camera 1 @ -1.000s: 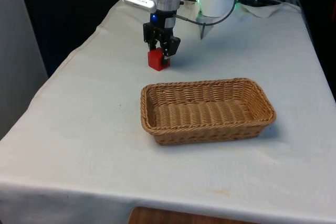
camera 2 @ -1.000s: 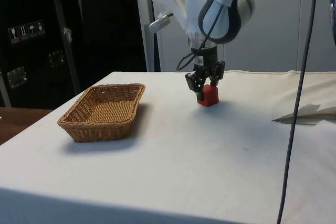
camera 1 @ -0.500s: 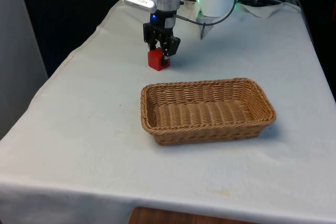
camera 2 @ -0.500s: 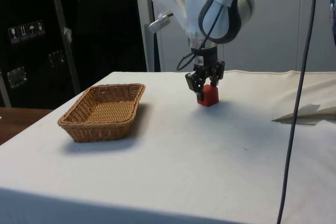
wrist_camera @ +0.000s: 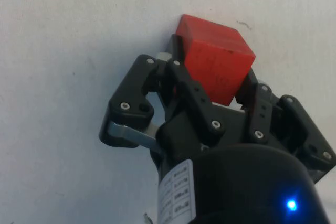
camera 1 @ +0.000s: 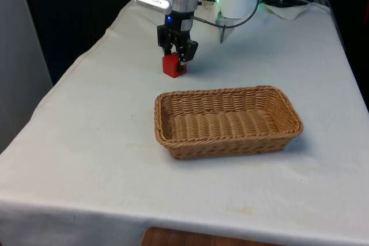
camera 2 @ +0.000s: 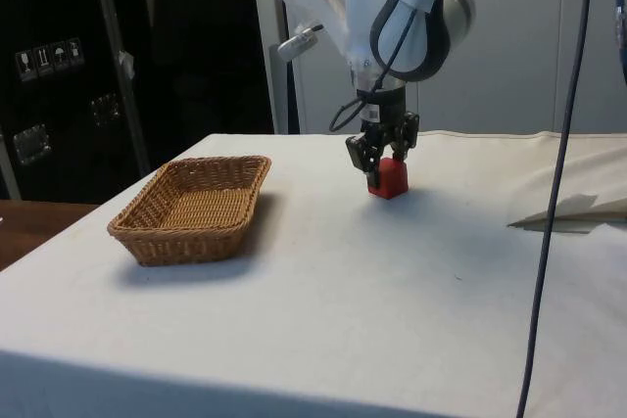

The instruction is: Pick up the cube and place it into the basket.

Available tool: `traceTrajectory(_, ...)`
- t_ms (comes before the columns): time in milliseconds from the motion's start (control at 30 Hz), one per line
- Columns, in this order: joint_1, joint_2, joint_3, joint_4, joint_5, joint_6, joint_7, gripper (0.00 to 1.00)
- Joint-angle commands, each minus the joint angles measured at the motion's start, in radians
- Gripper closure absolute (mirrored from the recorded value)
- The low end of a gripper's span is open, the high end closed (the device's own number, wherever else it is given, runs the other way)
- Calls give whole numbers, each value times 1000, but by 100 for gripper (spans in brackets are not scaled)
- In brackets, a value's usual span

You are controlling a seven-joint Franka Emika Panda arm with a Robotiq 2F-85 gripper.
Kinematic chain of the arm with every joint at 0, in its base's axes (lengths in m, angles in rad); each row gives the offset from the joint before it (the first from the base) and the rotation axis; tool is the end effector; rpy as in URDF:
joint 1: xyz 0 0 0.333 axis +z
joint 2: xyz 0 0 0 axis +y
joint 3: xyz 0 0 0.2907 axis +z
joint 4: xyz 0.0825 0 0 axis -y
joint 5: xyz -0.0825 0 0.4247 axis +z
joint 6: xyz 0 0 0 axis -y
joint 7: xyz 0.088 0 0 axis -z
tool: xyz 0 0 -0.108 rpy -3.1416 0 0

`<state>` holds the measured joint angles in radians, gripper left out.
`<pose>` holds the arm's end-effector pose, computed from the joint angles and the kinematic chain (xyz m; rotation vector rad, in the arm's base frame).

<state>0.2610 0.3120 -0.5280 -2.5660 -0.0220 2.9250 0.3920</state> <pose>0.4385 -0.1441 0.1129 2.8464 -0.8956 0.1451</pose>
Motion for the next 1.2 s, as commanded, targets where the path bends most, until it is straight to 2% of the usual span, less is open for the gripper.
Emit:
traceTrajectory(0, -2, -3, 4, -1, 4, 1, -1, 97)
traceTrajectory(233, -5, -10, 7, -2, 7, 0, -5, 97)
traceTrajectory(267, 1, 0, 0, 2, 0, 0, 0, 97)
traceTrajectory(300, -5, -11, 8, -3, 8, 0, -5, 97)
traceTrajectory(533, -8, -17, 11, -5, 10, 1, -7, 33)
traceTrajectory(567, 1, -3, -1, 3, 0, 1, 1, 23)
traceTrajectory(600, -8, -17, 11, -5, 10, 1, -7, 23)
traceTrajectory(633, -8, -18, 11, -5, 11, 1, -7, 4)
traceTrajectory(700, -8, -18, 11, -5, 11, 1, -7, 0)
traceTrajectory(867, -8, -18, 12, -5, 11, 2, -7, 0)
traceTrajectory(900, 1, -4, -1, 3, 0, 1, 1, 3)
traceTrajectory(933, -8, -17, 12, -5, 11, 2, -7, 3)
traceTrajectory(1000, -8, -16, 12, -5, 11, 3, -7, 21)
traceTrajectory(1067, -8, -16, 12, -5, 11, 4, -7, 44)
traceTrajectory(1100, -8, -15, 12, -5, 11, 4, -7, 66)
traceTrajectory(1133, -8, -15, 12, -5, 11, 4, -7, 78)
traceTrajectory(1167, 1, -4, -1, 2, 0, 1, 1, 88)
